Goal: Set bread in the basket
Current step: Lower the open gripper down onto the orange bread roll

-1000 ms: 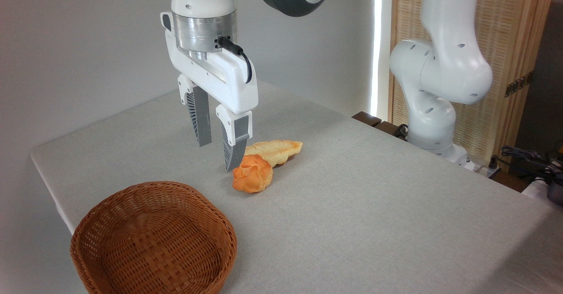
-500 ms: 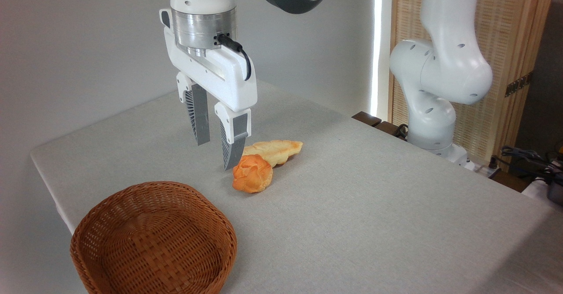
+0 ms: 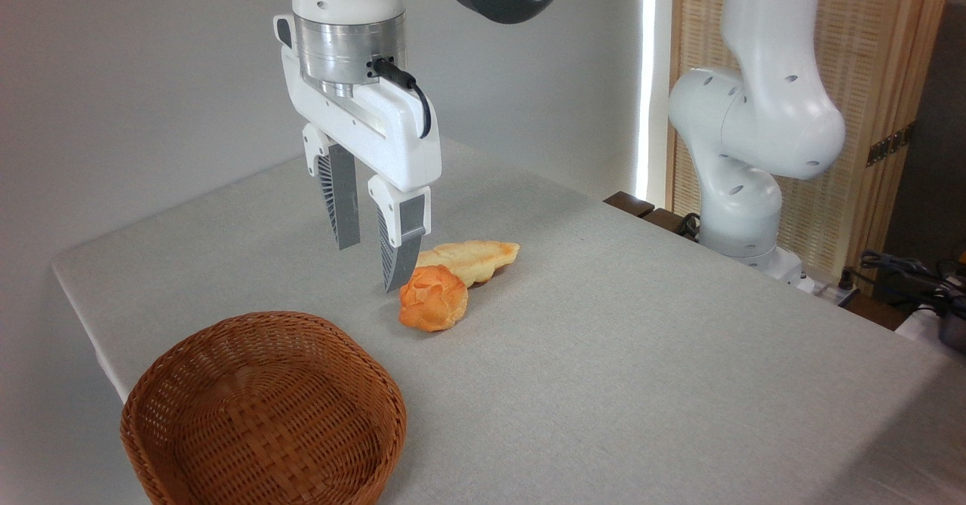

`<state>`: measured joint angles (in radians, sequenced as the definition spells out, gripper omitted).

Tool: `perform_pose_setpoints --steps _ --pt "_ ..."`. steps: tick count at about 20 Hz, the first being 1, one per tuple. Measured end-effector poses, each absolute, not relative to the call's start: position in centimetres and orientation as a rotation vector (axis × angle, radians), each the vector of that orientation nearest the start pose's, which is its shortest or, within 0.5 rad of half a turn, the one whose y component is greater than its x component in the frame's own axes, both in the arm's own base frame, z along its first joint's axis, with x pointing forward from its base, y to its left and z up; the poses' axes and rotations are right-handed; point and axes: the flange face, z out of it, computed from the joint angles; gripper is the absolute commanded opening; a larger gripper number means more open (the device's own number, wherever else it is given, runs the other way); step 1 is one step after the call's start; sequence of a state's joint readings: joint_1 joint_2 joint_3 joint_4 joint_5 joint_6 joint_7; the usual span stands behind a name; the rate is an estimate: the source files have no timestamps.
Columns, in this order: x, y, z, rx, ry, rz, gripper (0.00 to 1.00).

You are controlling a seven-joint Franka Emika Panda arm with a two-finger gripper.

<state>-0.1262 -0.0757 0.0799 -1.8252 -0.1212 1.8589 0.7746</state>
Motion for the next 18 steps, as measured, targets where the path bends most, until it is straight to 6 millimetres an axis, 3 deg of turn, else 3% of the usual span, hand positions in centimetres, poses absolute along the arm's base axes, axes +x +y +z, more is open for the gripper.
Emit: perform_pose_setpoints --steps 10,18 --pt "54.2 -4.4 55.9 -2.979 1.289 -0.113 1.00" --pt "51.7 -10.5 49.2 -2.943 1.468 0.121 1.00"
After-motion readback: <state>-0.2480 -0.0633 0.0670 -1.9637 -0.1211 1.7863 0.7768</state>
